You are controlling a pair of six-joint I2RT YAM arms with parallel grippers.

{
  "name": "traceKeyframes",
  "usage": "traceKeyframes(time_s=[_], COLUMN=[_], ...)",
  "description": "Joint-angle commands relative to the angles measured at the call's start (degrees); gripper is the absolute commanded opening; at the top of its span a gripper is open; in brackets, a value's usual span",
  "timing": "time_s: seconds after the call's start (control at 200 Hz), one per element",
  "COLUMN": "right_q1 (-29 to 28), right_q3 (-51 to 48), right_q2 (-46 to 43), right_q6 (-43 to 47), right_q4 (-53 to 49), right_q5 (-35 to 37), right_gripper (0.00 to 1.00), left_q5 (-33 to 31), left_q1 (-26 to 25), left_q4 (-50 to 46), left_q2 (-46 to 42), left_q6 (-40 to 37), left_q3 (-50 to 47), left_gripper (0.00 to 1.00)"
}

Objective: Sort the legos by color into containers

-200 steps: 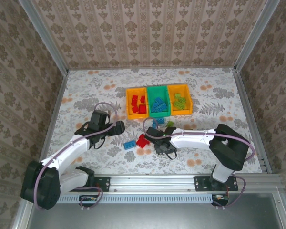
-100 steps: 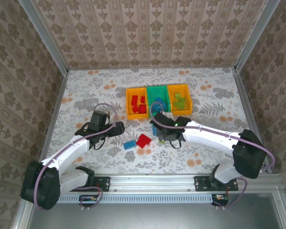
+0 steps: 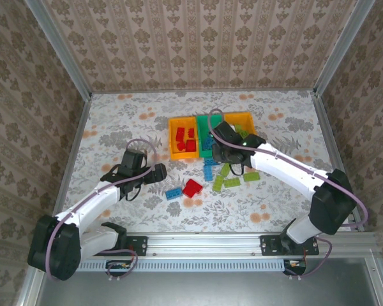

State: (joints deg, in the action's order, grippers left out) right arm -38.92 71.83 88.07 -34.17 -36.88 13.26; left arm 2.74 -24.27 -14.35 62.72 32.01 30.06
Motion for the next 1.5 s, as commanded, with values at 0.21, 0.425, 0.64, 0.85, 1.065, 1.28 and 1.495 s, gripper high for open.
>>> traceKeyframes(time_s=[0.21,0.425,0.64,0.85,1.065,1.28,1.495], right_q1=[4.01,5.89,8.05,9.03,8.74,4.79,0.91], right_q3=[10.35,15.55,16.95,20.54,19.77,11.54,-1.79], right_q2=[10.4,17.73,22.07,26.89,25.31,16.56,8.0], right_q6=[4.15,4.42,3.99,4.16,5.35,13.9,21.77], right_q4=[5.57,5.82,9.25,7.18,7.59,11.78,15.95], right_q5=[-1.71,0.37,-1.23,-3.77,-5.56,-5.43,-4.92], right_gripper=[0.24,0.25,0.28,0.38,0.71,0.78,0.82], left_q5=[0.34,0.25,0.75,1.27,1.17,1.06,1.84], left_q1=[0.45,0.37,0.37,0.41,0.41,0.37,0.37], left_q4=[0.38,0.2,0.56,0.81,0.97,1.51,2.49], left_q2=[-0.49,-0.84,-0.76,0.03,0.56,1.5,3.5], left_q6=[1.14,1.22,0.93,0.68,0.77,1.1,1.56], left_q3=[-0.79,-1.15,-1.24,-1.15,-1.15,-1.24,-0.71], left_gripper=[1.0,1.0,1.0,1.0,1.0,1.0,1.0])
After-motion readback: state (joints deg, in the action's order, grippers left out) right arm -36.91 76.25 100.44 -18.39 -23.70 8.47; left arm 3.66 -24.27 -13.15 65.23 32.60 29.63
